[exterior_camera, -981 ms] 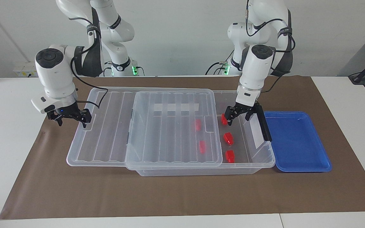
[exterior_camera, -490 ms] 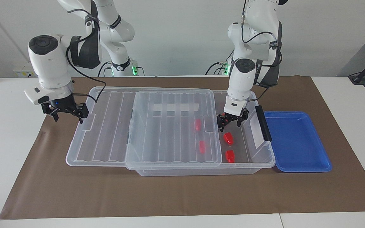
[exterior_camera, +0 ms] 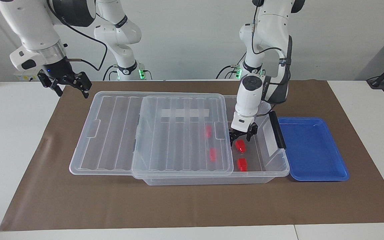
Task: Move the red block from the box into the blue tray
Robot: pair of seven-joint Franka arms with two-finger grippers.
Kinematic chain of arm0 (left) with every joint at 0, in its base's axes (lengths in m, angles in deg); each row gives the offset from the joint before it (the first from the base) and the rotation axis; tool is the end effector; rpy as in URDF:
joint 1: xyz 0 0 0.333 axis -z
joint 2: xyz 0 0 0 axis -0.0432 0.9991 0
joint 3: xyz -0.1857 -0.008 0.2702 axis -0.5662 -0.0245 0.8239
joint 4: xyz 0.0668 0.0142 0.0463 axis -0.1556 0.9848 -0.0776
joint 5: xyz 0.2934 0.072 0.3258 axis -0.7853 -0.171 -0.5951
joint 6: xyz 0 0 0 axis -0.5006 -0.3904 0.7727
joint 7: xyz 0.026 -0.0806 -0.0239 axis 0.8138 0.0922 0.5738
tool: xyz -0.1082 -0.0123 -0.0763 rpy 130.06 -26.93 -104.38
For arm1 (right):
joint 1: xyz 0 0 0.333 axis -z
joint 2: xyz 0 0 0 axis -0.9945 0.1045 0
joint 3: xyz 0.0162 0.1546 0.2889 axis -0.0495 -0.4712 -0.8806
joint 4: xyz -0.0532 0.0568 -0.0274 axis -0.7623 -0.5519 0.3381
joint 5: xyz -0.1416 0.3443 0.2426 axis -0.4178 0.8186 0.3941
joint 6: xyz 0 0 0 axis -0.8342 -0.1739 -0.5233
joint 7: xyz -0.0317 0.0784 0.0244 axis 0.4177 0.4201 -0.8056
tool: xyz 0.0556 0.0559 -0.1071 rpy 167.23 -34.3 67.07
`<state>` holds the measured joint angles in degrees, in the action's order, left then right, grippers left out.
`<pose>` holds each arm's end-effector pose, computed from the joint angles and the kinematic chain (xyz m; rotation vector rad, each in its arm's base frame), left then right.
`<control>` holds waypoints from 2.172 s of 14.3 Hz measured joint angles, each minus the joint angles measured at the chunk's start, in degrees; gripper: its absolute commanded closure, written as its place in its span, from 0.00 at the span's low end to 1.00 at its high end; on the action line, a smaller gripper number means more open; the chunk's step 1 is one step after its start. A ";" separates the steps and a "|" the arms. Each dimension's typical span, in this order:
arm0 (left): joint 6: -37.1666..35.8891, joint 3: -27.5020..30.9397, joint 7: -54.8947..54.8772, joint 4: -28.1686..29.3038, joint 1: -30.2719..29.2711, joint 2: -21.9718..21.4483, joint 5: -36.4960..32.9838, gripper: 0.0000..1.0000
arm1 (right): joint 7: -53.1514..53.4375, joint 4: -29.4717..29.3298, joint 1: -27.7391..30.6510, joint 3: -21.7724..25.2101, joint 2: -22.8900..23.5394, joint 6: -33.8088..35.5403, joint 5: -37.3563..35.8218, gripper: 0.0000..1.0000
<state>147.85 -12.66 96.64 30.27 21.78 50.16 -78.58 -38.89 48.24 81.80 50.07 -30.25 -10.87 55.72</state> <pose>0.5942 -0.2631 0.2695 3.0964 0.3352 0.2971 0.6000 -0.0265 0.6089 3.1280 -0.2052 0.0407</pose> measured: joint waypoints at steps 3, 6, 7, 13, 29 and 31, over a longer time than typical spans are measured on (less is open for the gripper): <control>1.73 0.06 0.04 0.40 0.00 0.81 -0.01 0.00 | 2.22 0.02 -0.50 -0.06 -0.29 0.29 0.60 0.00; 2.63 0.07 0.06 0.60 0.00 1.61 -0.02 0.00 | 2.25 0.50 -1.31 -0.11 -0.29 0.28 0.61 0.00; 2.71 0.08 0.06 0.62 0.00 1.69 -0.02 0.00 | 2.25 0.70 -1.48 -0.13 -0.29 0.28 0.61 0.00; 3.05 0.17 0.12 0.79 0.00 1.81 -0.04 0.40 | 2.25 1.06 -1.49 -0.13 -0.29 0.27 0.60 0.00; -13.47 0.81 0.37 -9.78 -0.06 0.47 -0.08 1.00 | 2.26 1.76 -1.16 0.07 -1.06 0.28 0.60 0.00; -15.81 0.81 0.37 -10.70 -0.06 -0.28 -0.09 1.00 | 2.26 1.78 -1.16 0.07 -1.06 0.28 0.60 0.00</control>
<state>132.04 -11.85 97.01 19.57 21.72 49.88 -78.67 -36.63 50.02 80.65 50.14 -31.32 -10.60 56.33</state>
